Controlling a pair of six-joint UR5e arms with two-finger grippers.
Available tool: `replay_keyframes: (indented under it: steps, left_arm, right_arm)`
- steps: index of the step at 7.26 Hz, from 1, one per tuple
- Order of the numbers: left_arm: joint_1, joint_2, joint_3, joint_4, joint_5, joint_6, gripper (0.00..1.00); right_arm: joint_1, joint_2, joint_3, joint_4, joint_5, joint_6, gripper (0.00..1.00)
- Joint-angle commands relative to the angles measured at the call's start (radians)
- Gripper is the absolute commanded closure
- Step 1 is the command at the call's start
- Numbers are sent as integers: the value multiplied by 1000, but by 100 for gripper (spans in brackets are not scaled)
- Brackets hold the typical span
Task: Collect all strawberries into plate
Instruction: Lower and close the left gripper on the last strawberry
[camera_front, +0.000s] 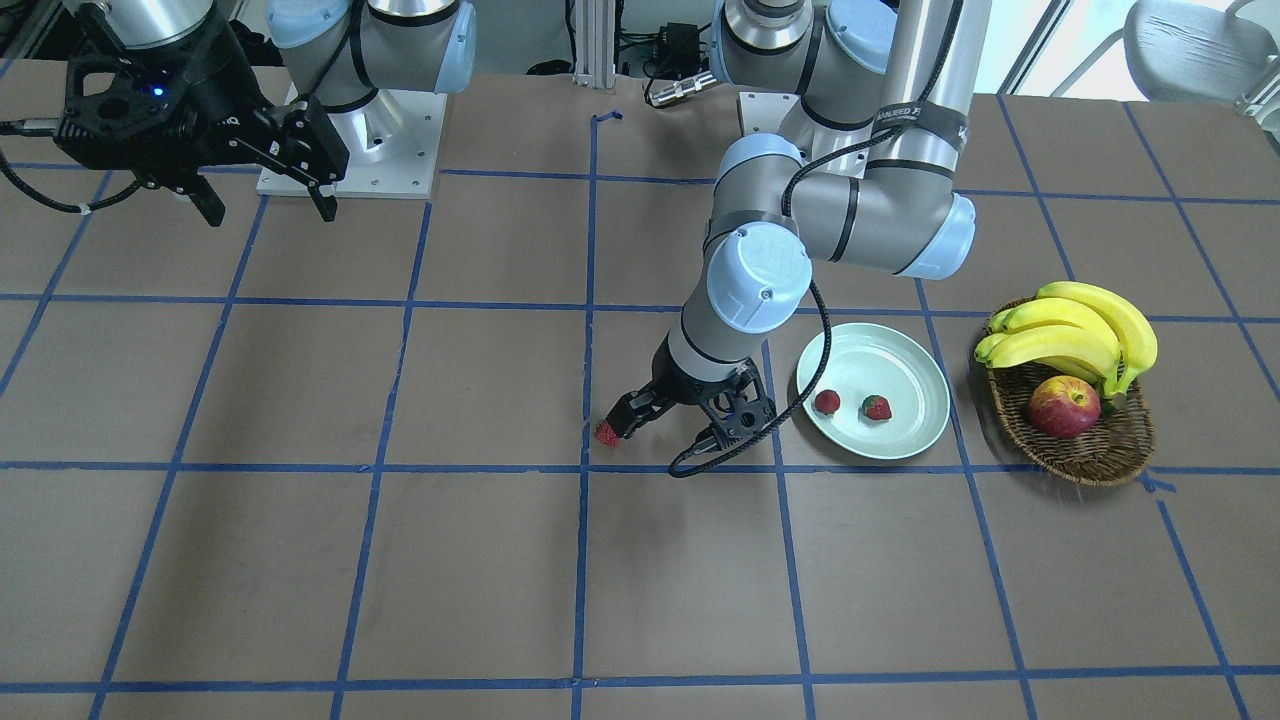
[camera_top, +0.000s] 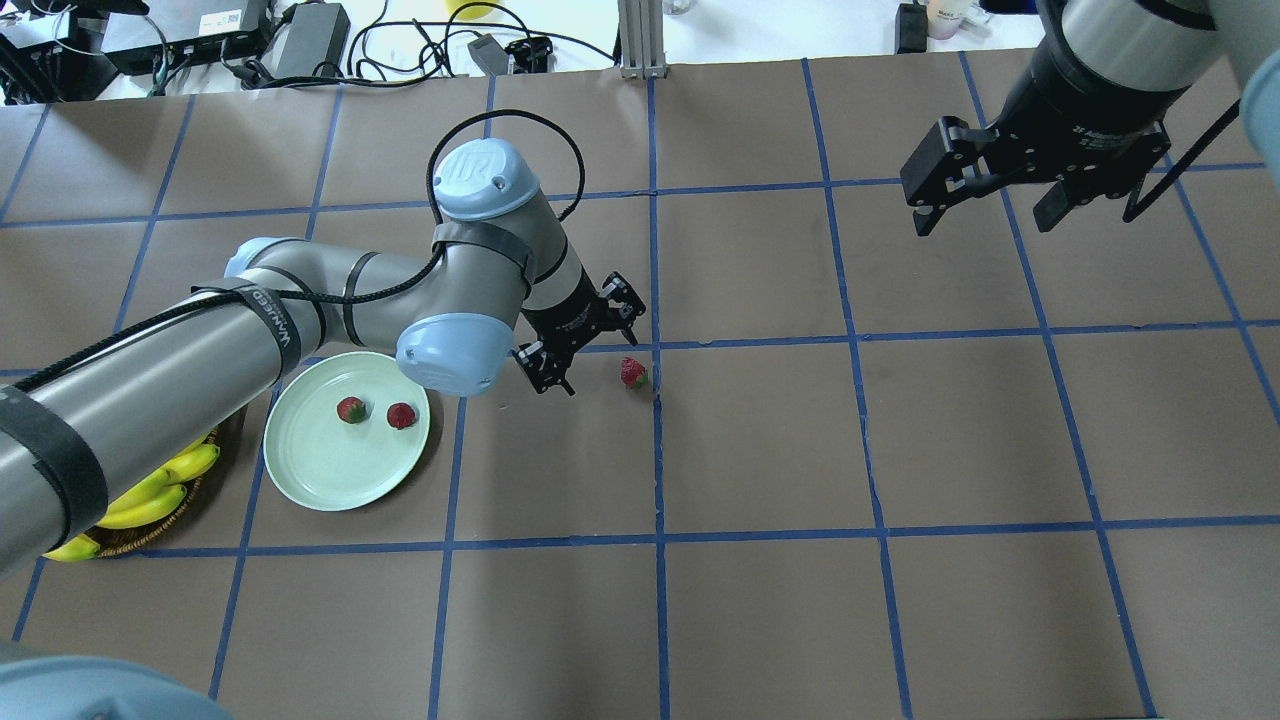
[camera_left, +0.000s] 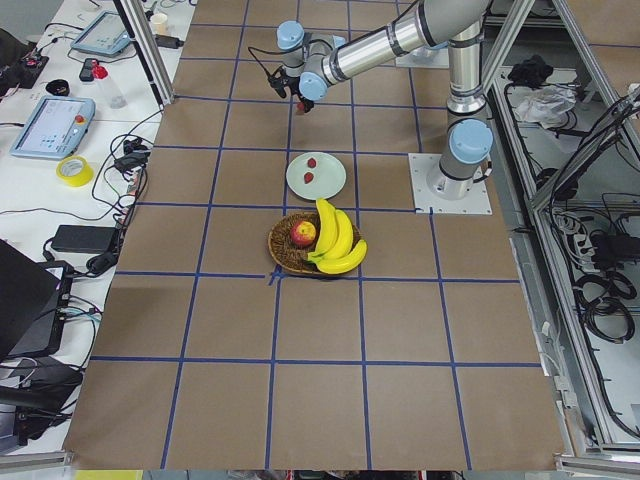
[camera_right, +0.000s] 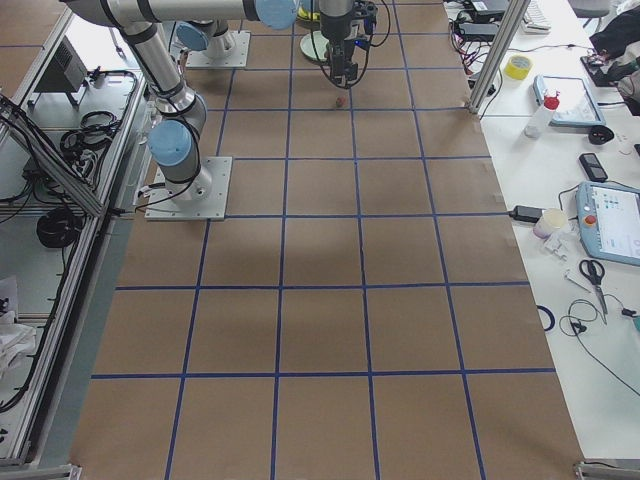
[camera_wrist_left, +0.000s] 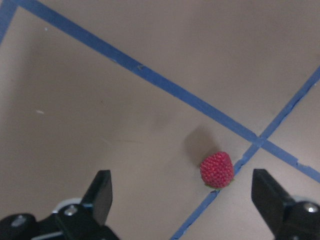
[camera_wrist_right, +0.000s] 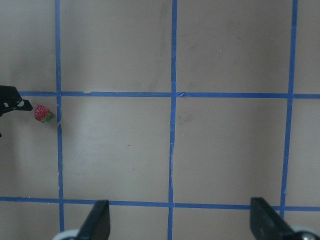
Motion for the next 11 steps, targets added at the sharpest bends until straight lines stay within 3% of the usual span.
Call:
replay_keyframes:
  steps: [1, 2, 3, 5, 6, 9, 11]
  left_arm:
    - [-24, -55, 0, 82, -5, -73, 0]
    - [-25, -67, 0, 91, -4, -79, 2]
    - [-25, -78, 1, 96, -5, -79, 28]
    - [-23, -89, 4, 140, -5, -70, 93]
    - [-23, -88, 15, 139, -7, -64, 100]
    - [-11, -46, 47, 116, 27, 45, 100]
    - [65, 3, 50, -88, 171, 198, 100]
  right_arm:
    - [0, -2, -1, -15, -11, 37, 0]
    - [0, -2, 5, -69, -20, 35, 0]
    - [2, -2, 5, -75, -55, 38, 0]
    - [2, -3, 7, -77, -63, 68, 0]
    - [2, -3, 7, -77, -61, 74, 0]
    - [2, -3, 7, -68, -55, 74, 0]
    - [2, -3, 7, -66, -58, 73, 0]
